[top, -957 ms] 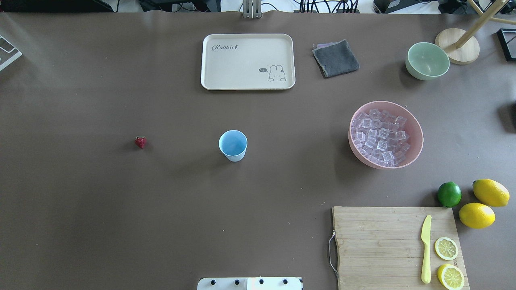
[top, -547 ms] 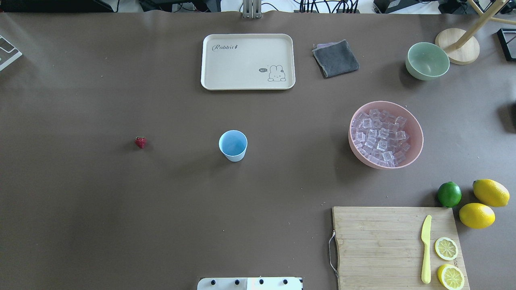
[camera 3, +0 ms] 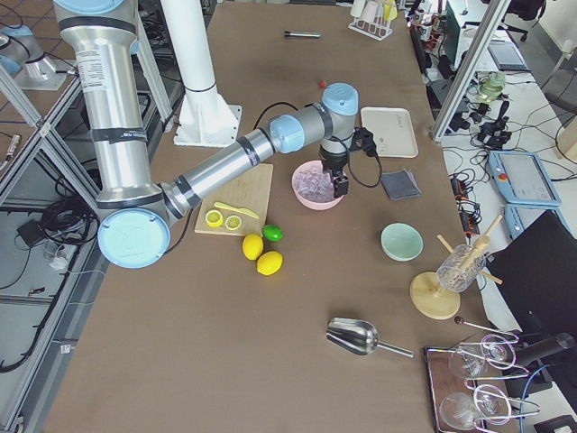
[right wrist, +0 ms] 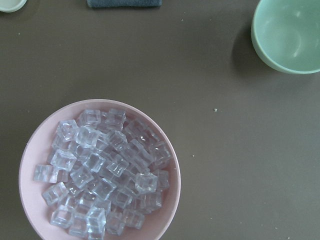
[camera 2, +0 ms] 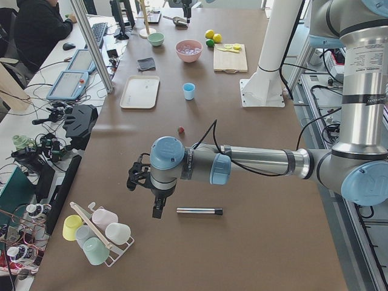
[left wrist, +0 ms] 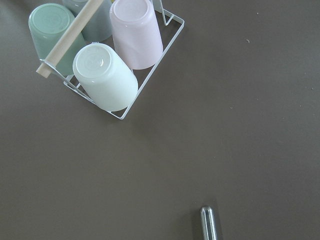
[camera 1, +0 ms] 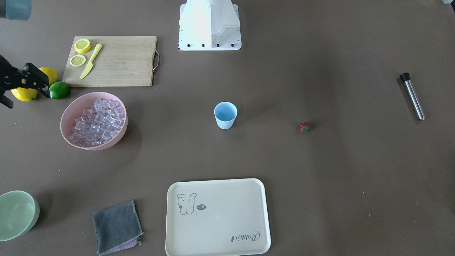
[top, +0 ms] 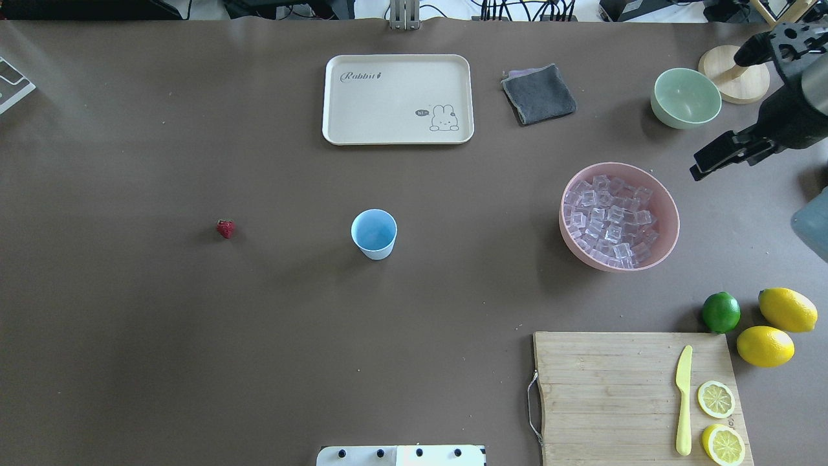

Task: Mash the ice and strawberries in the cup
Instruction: 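Reach the right gripper down into the pink bowl of ice cubes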

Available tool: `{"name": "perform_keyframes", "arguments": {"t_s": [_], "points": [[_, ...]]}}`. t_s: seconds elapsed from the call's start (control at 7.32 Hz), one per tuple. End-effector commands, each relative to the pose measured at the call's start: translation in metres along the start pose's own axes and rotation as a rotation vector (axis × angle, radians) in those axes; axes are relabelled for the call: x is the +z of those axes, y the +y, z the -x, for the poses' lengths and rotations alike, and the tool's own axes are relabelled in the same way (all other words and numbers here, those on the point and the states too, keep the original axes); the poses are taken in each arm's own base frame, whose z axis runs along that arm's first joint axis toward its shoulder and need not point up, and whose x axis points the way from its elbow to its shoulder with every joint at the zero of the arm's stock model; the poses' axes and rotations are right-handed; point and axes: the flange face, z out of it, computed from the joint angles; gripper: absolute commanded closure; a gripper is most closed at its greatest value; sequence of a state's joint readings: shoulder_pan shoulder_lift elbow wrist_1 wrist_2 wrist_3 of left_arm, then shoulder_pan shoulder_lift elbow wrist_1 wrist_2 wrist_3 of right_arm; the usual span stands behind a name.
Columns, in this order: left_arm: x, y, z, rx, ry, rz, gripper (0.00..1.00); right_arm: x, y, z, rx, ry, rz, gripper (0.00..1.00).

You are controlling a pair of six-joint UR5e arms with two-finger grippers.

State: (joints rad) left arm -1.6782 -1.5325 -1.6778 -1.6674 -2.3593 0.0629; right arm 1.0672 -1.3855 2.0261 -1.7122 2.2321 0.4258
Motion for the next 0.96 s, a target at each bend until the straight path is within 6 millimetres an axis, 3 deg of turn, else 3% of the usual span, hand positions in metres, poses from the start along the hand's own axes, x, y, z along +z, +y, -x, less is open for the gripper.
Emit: {"name": "perform_keyframes", "arguments": {"t_s": [0.0,0.14,0.27,0.55,0.82], "points": [[0.0,-0.001,0.0,0.001,0.0,-0.001,0.01,0.048,0.006,0.066,0.034,0.066,-0.042,0.01],[-0.001,-0.002,-0.001,0.002,0.0,-0.002,0.01,0.063,0.012,0.078,0.033,0.073,-0.047,0.02],[-0.001,-0.002,-0.001,0.002,0.0,-0.002,0.01,0.073,0.014,0.074,0.048,0.079,-0.026,0.02],[-0.004,-0.004,-0.004,0.009,-0.001,-0.009,0.01,0.107,0.025,0.091,0.127,0.111,0.01,0.11],[-0.006,-0.007,-0.005,0.012,-0.001,-0.014,0.01,0.12,0.027,0.087,0.13,0.131,0.024,0.19]]}}
